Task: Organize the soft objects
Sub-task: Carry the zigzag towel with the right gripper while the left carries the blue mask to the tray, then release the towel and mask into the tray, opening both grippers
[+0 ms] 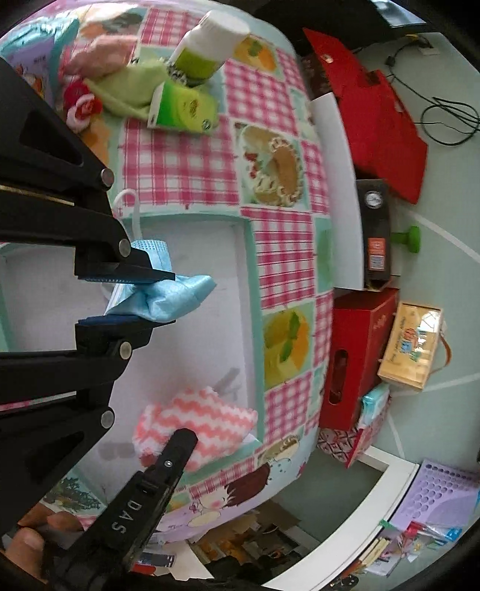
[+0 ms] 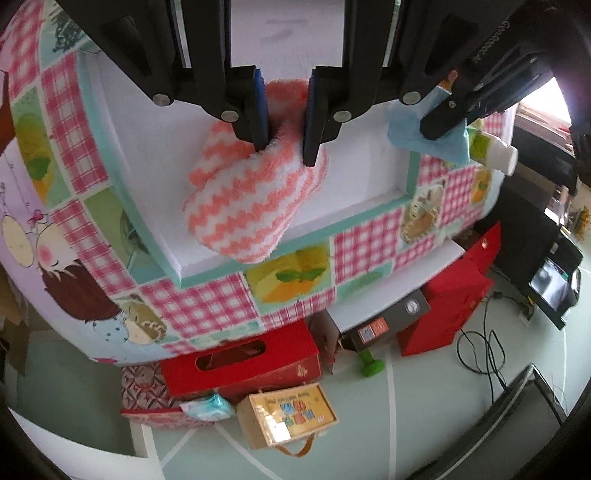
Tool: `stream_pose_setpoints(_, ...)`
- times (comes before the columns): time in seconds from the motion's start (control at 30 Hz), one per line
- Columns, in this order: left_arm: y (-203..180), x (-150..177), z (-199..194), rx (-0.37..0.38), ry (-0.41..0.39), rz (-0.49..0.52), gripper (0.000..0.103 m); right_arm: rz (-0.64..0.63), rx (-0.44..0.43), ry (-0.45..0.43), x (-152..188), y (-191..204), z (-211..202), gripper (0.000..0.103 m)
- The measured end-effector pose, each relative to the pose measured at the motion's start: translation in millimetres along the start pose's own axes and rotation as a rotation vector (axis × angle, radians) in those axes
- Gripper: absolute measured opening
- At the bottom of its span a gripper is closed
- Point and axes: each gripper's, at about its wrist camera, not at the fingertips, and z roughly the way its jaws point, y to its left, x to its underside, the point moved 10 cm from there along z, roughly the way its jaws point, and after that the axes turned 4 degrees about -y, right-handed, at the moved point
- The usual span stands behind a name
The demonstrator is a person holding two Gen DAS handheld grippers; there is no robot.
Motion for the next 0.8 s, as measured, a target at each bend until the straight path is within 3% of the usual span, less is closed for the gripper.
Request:
stream_pose_setpoints(0.2, -1.8, 9.6, 12.7, 0.031, 0.027, -0.048, 0.018, -0.045, 0.043, 0.056, 9.3, -0.9, 11.6, 0.020)
stream_pose_setpoints(0.33, -1.8, 8.5, 7.4, 0.028, 0.023, -0.048, 0.042, -0.083, 0.091, 0.056, 6.3, -1.7, 7.6, 0.024)
stream_pose_setpoints(0.5, 8.7, 5.0, -3.4, 0.002, 0.010, -0.078, 0.052, -0.125, 0.127, 0.063, 6.7, -1.7, 1.0, 0.037)
stream_pose_setpoints(0.57, 13.5, 4.5, -7.8, -0.002, 0.009, -0.093, 0.062, -0.148, 0.155, 0.058, 6.4, -2.1, -2.3, 0.049)
stream_pose_setpoints(0.7, 21.8, 2.4, -19.9, -0.017, -0.010, -0.106, 0.070, -0.153, 0.169, 0.057, 7.1, -2.4, -8.5, 0.050)
stream_pose_setpoints(0.8, 32.3, 0.0, -27.7, -0.041, -0.027, -0.122, 0.073, -0.161, 0.183, 0.060, 9.1, -2.6, -12.6, 0.060)
